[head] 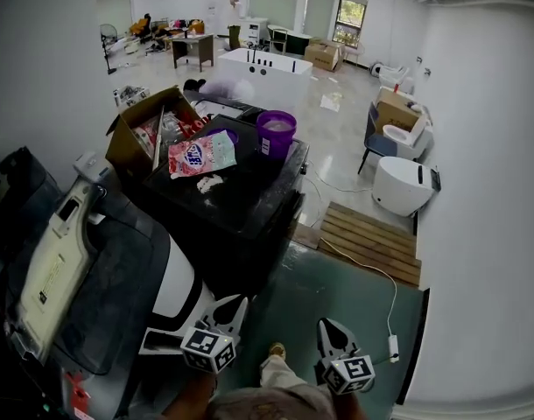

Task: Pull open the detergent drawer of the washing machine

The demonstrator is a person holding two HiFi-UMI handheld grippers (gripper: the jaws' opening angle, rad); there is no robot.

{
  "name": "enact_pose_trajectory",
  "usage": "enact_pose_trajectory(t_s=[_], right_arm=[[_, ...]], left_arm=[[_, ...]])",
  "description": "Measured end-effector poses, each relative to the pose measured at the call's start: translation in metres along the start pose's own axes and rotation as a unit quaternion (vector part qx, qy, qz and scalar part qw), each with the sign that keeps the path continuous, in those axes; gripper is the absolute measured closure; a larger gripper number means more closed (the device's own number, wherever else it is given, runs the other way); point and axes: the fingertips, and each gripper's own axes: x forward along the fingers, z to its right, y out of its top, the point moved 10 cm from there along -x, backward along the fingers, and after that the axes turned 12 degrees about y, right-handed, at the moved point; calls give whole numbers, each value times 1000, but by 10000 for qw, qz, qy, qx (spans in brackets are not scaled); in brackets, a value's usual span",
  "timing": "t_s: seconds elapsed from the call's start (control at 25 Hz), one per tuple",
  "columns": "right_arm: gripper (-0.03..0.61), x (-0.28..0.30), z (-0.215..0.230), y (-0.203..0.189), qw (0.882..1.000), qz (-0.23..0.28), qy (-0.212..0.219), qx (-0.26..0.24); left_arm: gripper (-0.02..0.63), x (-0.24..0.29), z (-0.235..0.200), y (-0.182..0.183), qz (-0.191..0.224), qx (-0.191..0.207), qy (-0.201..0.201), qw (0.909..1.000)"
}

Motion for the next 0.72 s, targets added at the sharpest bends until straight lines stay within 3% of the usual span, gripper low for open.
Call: enact_pose_trajectory(t_s=[0.32,0.72], right_arm=[[575,46,63,19,9995,-44,307,62],[575,91,123,39,9975,-88,666,225]], left_arm=[[592,56,-1,9,-100,168,347,9992],[592,107,5,24,84,44,757,9971]])
